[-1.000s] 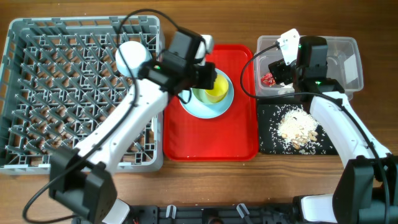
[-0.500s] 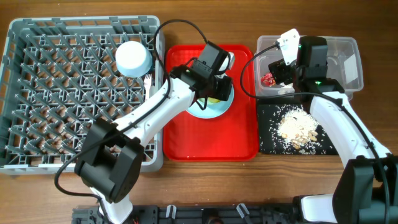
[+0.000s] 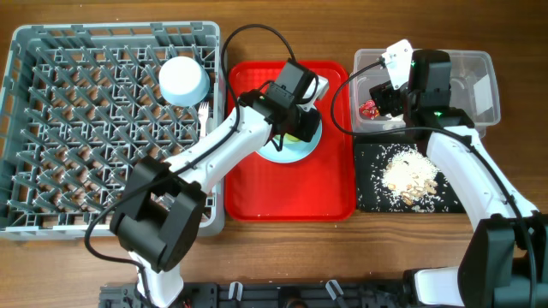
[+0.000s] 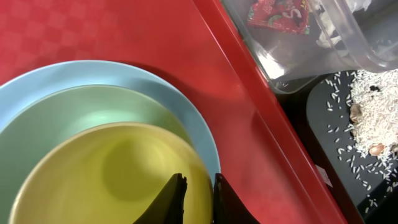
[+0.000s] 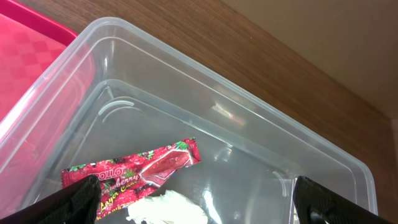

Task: Sort waste into correct bins and load items into the dishwasher rack

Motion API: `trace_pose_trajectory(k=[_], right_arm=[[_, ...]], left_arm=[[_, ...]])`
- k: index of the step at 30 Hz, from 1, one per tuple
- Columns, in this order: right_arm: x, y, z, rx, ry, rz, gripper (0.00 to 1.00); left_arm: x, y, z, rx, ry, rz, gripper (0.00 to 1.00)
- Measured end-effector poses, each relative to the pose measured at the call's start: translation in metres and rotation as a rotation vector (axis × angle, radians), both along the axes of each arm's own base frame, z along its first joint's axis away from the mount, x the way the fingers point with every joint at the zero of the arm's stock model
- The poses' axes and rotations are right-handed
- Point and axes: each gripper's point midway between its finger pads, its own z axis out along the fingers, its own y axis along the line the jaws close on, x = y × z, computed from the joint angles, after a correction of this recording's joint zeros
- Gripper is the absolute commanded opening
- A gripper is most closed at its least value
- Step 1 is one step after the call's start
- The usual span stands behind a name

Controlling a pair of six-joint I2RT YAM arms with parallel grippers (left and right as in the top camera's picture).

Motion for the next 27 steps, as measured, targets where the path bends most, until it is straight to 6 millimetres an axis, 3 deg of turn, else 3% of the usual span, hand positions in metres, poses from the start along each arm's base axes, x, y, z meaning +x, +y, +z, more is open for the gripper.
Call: trace_pose_trajectory(k=[7,18,23,27], right_arm=[[0.000,0.000,0.000,0.000,0.000,0.000,1.00],[0.000,0.000,0.000,0.000,0.000,0.000,1.00],[0.000,0.000,0.000,0.000,0.000,0.000,1.00],[0.000,0.000,0.000,0.000,0.000,0.000,1.00]], left_arm=[[0.001,0.001,-0.012,0.023,0.009,-0.003,0.04],[0.012,0.003,0.002,0.031,-0.052,0.018,0.04],[0.016,0.014,0.028,0.050,-0.118,0.054,0.04],[0.016,0.020,0.081,0.000,-0.219,0.075,0.04]])
